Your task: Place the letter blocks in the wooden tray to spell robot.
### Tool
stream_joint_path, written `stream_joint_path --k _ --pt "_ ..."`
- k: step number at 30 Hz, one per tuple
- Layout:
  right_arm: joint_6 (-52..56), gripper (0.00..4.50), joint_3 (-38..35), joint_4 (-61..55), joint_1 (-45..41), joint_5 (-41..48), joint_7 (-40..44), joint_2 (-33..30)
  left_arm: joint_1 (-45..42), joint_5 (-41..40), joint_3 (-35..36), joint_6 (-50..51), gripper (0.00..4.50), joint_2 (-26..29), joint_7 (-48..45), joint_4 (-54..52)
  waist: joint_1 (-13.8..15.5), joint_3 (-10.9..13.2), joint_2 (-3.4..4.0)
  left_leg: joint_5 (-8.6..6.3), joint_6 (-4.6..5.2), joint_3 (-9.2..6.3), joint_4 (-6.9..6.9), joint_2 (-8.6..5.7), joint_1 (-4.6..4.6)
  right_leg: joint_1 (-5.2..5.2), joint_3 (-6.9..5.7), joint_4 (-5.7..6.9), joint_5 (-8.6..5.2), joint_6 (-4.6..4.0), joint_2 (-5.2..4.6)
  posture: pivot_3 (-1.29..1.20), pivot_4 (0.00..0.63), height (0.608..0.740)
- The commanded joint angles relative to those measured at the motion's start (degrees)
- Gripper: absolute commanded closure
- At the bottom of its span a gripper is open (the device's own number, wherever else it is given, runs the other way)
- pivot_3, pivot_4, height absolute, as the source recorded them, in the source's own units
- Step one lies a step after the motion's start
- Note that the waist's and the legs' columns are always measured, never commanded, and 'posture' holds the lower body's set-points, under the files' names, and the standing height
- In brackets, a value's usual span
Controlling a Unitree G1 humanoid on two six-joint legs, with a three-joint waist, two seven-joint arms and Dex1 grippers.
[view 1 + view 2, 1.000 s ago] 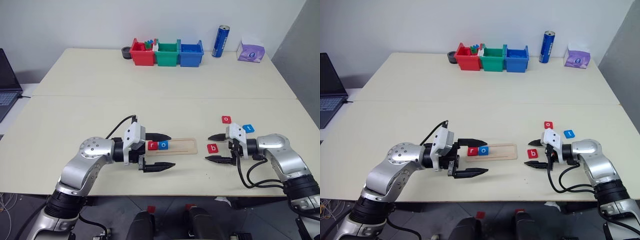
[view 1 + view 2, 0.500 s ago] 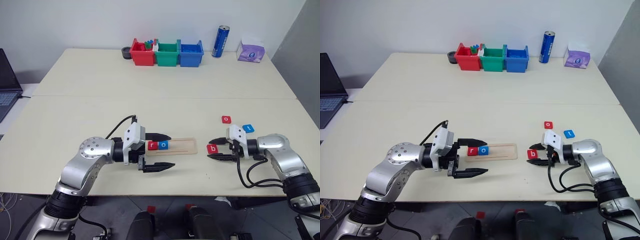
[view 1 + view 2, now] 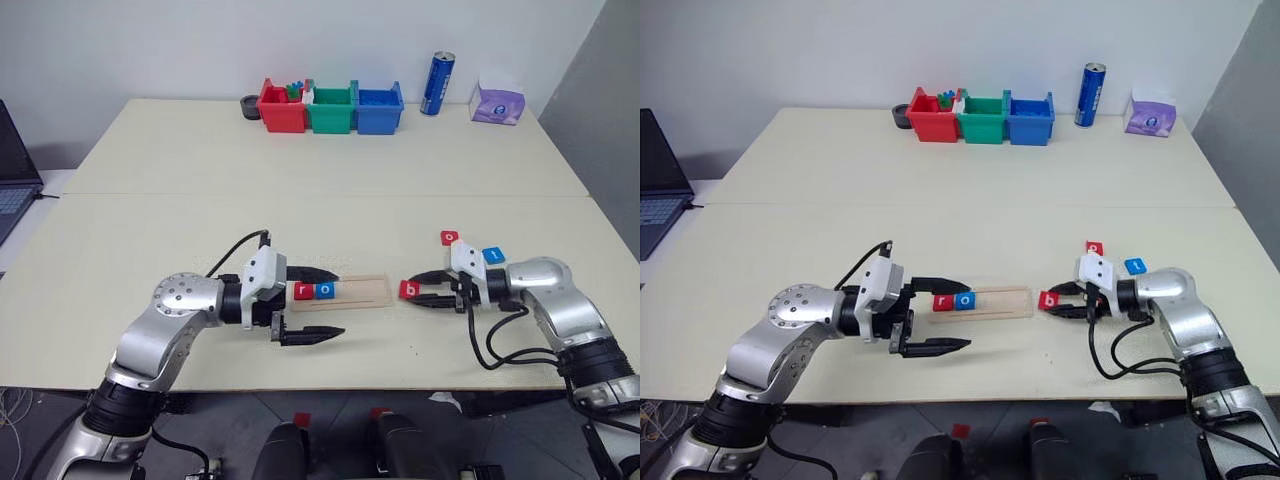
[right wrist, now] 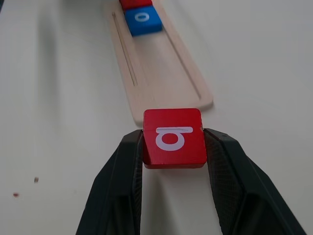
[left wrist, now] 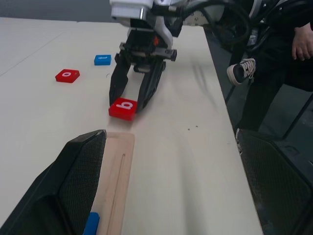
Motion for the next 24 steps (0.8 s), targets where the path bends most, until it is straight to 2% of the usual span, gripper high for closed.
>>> stream_joint_path --k 1,8,24 --pt "4.52 3.03 -0.56 -5.65 -3.50 2.72 -0.67 1.65 1.06 -0.36 4.77 -3.05 0.00 4.32 -3.59 2.67 -0.08 0.00 0.00 0.00 0.00 0.02 0.02 0.00 0.02 -0.01 0.01 0.06 0.00 0.00 0.00 0.00 0.150 0.740" --pt "7.08 3.03 3.09 -6.41 -6.05 0.88 -3.02 6.42 2.44 0.50 9.23 -6.52 0.00 9.32 -6.49 9.54 0.14 0.01 0.02 0.00 0.00 0.06 0.05 0.00 0.08 -0.02 0.00 0.17 -0.02 -0.01 0.02 0.00 0.150 0.740" --pt "-5.36 3.03 8.31 12.54 -12.10 -7.28 -3.92 14.53 1.96 1.52 9.76 -6.08 0.00 9.61 -4.41 9.59 -0.03 0.02 0.03 0.00 0.00 0.07 0.09 0.00 -0.01 -0.10 -0.01 0.24 -0.02 -0.02 0.00 0.00 0.150 0.740"
